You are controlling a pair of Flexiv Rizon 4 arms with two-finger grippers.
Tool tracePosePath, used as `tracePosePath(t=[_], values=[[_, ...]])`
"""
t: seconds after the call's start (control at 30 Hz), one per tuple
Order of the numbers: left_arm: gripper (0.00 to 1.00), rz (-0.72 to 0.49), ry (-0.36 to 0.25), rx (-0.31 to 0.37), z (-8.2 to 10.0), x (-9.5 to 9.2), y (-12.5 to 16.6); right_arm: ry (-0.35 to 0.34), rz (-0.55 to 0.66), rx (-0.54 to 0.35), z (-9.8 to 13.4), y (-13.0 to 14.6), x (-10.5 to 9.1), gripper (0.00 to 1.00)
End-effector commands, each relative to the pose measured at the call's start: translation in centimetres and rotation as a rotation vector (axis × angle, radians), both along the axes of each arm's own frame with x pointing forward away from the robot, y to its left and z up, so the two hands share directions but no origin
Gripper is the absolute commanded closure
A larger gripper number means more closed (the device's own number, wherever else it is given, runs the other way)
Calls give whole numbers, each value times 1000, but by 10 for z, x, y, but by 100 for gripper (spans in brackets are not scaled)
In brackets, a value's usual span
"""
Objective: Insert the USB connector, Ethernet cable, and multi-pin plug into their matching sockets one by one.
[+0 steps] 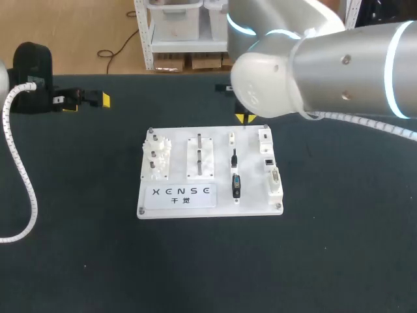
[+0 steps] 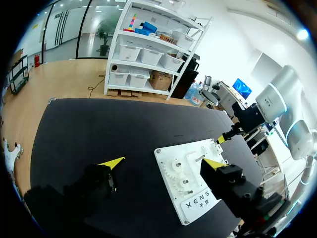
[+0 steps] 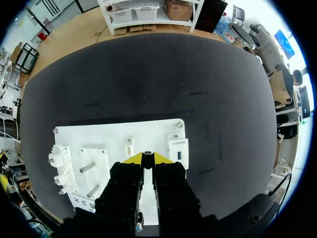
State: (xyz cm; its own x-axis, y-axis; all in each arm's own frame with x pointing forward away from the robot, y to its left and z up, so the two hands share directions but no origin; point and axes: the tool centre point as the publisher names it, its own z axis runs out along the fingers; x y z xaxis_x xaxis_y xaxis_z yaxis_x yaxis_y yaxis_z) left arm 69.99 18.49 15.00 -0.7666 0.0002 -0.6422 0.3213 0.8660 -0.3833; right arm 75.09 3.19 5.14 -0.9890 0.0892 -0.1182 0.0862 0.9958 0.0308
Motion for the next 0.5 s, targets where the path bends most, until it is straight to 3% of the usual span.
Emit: tracePosePath(t=[0.03,0.5], values=[[0,0,0,0,0,0,0,-39,-10,0,-2,-17,-12,100],[0,0,0,0,0,0,0,-26,-34,-39,-11,-39,-16,100]])
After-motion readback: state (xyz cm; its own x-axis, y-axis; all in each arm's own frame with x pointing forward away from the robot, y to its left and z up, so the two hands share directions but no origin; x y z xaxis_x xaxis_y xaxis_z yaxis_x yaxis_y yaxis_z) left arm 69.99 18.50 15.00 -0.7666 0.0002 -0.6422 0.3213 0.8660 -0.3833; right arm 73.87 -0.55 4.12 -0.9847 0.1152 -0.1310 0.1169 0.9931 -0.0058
